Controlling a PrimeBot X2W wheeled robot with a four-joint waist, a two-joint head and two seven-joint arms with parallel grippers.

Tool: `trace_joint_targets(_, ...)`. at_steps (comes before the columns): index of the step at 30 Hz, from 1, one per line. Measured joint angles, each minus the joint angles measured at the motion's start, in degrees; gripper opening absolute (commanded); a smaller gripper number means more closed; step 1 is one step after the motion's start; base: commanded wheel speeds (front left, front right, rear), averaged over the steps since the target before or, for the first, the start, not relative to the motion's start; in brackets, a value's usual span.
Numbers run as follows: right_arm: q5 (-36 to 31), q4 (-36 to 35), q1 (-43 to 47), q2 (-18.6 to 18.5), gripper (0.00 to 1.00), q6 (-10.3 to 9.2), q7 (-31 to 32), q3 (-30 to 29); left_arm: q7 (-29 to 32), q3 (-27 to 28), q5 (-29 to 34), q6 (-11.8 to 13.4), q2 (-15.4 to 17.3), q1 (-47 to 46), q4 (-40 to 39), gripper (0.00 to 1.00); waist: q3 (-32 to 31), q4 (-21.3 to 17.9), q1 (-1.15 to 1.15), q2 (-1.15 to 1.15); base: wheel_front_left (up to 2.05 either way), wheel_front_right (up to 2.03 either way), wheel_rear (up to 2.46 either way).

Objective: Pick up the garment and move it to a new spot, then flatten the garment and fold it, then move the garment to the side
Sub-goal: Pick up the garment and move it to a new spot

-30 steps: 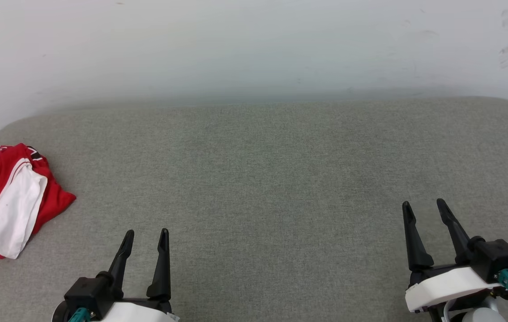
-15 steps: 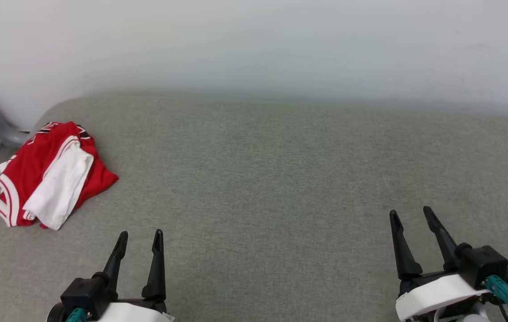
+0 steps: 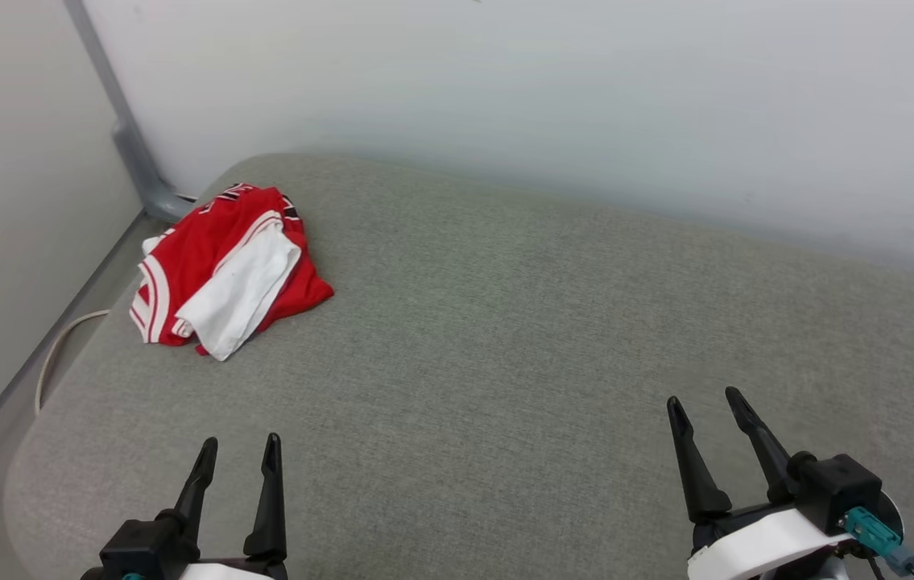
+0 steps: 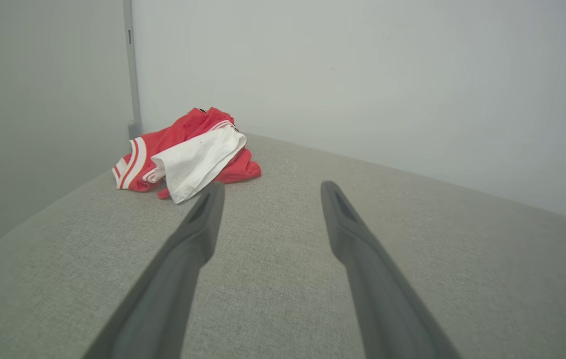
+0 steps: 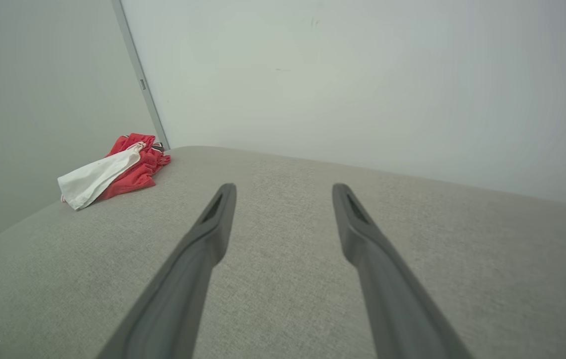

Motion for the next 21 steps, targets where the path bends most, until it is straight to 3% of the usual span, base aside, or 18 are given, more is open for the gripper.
trace_joint_targets(9,1.2,0.0,0.5,0.0,1.0,0.0,0.0,1.7,0.0,0.1,0.7,-0.5,0.0,0.8,-0.4,1.0,-1.3,5.3,0.0,0.0,0.0,0.0,0.0)
trace_joint_targets(21,1.4,-0.1,0.7,0.0,1.0,0.0,0.0,2.4,0.0,0.1,1.0,-0.5,0.0,1.4,-0.7,1.0,-1.3,8.5,0.0,0.0,0.0,0.0,0.0)
